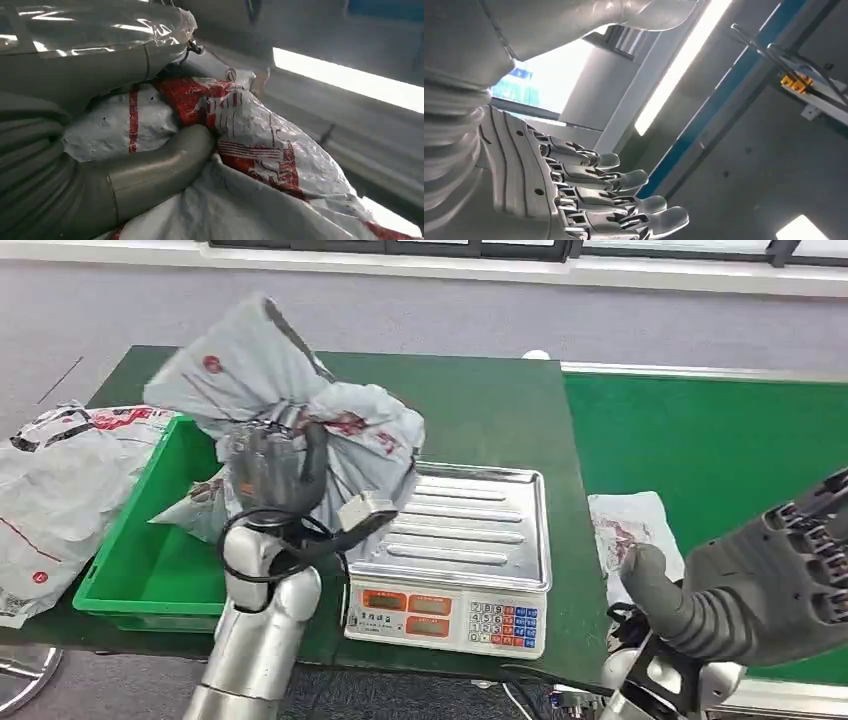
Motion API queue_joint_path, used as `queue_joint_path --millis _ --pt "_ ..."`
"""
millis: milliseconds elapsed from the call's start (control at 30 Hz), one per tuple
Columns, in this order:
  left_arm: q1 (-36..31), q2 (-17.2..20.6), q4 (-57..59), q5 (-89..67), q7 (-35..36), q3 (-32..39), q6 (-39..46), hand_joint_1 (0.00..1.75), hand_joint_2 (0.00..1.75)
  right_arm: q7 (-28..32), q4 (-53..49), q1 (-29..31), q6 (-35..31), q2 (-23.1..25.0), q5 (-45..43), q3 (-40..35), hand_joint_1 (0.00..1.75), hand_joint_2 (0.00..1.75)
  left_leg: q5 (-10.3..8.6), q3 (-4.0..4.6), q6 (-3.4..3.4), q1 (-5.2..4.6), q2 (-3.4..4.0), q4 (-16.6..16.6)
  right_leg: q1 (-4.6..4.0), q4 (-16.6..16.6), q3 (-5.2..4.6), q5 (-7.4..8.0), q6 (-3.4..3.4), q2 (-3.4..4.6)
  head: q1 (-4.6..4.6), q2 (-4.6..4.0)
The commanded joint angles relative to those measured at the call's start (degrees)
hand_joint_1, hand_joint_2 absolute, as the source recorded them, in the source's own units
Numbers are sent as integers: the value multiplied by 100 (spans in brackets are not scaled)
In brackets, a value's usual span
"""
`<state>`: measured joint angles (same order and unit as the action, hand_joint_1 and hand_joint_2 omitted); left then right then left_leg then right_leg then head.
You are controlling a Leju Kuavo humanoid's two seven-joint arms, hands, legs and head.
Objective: Moved the parcel from conveyor to table for the left to box.
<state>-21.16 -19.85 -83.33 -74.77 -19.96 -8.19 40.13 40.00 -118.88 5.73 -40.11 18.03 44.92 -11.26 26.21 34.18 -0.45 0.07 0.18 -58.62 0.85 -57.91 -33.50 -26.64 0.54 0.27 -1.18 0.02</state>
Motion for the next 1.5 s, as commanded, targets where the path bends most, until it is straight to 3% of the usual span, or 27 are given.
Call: queue_joint_path --millis 33,100,200,467,1033,1433,1467,1500 --pt "647 -15 -1465 -250 95 663 -13 175 175 0 246 -116 11 197 62 -178 0 175 4 -20 -2 2 20 16 -3 16 14 3 -5 20 2 -2" --pt "699 -15 -1585 -212 218 889 -13 175 175 0 219 -135 11 197 22 -206 0 175 4 -20 -3 0 19 18 -1 16 13 3 -5 20 2 -2" --pt "763 -15 -1397 600 -404 1894 -13 175 175 0 164 -161 11 197 60 -165 0 175 2 -30 -6 -2 22 29 1 23 20 5 -9 25 2 -2" --pt "365 -15 -106 812 -747 2788 -13 175 175 0 -23 -235 11 197 27 -60 0 175 -9 -38 -7 2 -17 37 -4 33 36 3 -12 -16 0 0" --pt "236 -15 573 632 -500 3046 -13 175 175 0 -6 -251 11 197 44 -31 0 175 -8 -22 -7 3 -23 21 -4 21 20 -1 -12 -22 2 0" --pt "129 -15 1163 671 -365 3435 -13 175 175 0 588 -221 11 197 89 103 0 175 -6 -25 -5 4 -13 19 -4 21 22 1 -10 -12 2 0" --pt "88 -15 1223 698 -352 3473 -13 59 175 0 612 -213 11 197 109 130 0 175 -4 -19 -5 4 -17 11 -4 14 19 -1 -8 -15 2 0" --pt "75 -15 1227 711 -346 3484 -13 0 175 0 615 -217 11 197 108 152 0 175 -8 -27 -6 4 -16 22 -4 24 26 2 -11 -15 2 0"
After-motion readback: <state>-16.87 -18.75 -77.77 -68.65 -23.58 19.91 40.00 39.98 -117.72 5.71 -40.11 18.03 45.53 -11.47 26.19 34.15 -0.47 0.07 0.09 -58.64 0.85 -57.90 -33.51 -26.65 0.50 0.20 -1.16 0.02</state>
